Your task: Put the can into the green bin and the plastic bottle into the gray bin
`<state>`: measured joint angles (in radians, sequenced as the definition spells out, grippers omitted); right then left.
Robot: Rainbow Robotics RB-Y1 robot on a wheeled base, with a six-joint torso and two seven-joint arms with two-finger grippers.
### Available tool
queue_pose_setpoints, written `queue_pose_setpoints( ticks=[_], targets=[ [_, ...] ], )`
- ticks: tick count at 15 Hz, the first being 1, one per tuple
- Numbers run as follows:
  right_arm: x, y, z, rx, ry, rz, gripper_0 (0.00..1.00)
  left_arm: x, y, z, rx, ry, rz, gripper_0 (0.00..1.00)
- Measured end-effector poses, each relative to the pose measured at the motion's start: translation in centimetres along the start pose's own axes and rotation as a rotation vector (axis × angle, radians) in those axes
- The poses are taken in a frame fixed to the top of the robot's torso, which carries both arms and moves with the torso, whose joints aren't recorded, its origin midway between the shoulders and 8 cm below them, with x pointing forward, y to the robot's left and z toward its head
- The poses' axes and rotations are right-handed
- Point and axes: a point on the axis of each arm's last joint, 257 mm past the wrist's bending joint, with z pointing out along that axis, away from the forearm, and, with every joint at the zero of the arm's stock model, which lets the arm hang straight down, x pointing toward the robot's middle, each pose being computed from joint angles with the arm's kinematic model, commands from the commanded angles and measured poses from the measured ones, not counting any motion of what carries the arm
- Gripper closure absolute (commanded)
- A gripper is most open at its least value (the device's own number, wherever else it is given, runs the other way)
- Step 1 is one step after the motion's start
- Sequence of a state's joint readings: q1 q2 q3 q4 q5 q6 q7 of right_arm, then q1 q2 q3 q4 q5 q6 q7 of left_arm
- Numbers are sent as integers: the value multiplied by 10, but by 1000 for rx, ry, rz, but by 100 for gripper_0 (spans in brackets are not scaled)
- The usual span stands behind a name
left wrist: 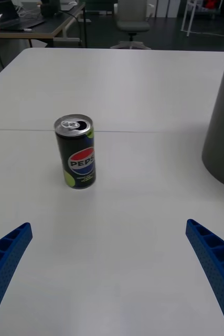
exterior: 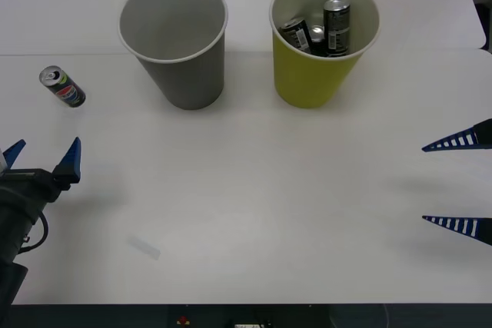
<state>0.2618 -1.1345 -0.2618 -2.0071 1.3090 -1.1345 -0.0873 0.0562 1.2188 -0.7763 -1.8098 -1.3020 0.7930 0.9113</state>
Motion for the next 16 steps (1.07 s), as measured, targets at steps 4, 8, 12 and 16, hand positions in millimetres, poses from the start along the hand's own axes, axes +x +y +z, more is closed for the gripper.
queue_pose_setpoints(
  ticks=[4, 8, 12, 16],
  targets=[
    [0, 0, 0, 0, 0, 0, 0, 10, 31, 11, -83, -19, 2, 0],
    [0, 0, 0, 0, 0, 0, 0, 13, 32, 35, -95, -23, -30, 0],
    [0, 0, 0, 0, 0, 0, 0, 15, 19, 67, -78, -17, -55, 0],
    [0, 0, 0, 0, 0, 0, 0, 12, 18, 99, -85, -16, -61, 0]
  ],
)
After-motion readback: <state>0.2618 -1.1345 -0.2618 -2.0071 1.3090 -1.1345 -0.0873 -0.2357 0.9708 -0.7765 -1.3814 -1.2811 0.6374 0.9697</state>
